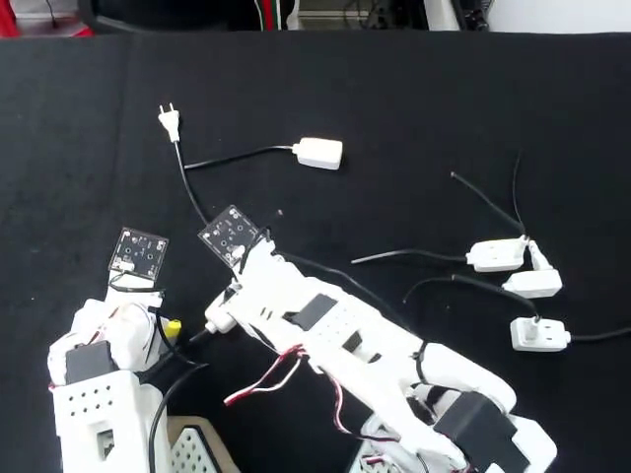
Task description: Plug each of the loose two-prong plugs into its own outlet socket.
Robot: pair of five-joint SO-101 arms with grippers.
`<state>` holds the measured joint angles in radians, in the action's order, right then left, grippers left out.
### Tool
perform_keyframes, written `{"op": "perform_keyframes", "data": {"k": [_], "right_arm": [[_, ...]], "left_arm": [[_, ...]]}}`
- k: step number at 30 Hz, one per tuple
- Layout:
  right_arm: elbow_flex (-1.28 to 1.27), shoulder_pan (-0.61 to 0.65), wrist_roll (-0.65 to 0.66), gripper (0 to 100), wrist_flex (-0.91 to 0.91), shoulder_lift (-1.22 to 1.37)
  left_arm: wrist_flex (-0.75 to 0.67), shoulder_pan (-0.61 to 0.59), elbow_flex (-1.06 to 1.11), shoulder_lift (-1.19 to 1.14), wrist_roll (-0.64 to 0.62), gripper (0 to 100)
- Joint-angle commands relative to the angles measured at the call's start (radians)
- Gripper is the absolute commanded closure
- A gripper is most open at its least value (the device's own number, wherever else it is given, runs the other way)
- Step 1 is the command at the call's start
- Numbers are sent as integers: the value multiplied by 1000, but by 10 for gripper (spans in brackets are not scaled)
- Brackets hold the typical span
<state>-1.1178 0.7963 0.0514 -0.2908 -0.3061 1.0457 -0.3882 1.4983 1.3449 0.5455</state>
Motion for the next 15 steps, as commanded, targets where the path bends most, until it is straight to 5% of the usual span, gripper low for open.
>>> {"op": "perform_keyframes", "data": {"k": [1,15], "right_arm": [[2,-2,37,987,-34,24],[68,-428,242,987,-34,22]], "left_arm": [[2,-7,-7,8,9,704],[2,-7,-7,8,9,704]]}}
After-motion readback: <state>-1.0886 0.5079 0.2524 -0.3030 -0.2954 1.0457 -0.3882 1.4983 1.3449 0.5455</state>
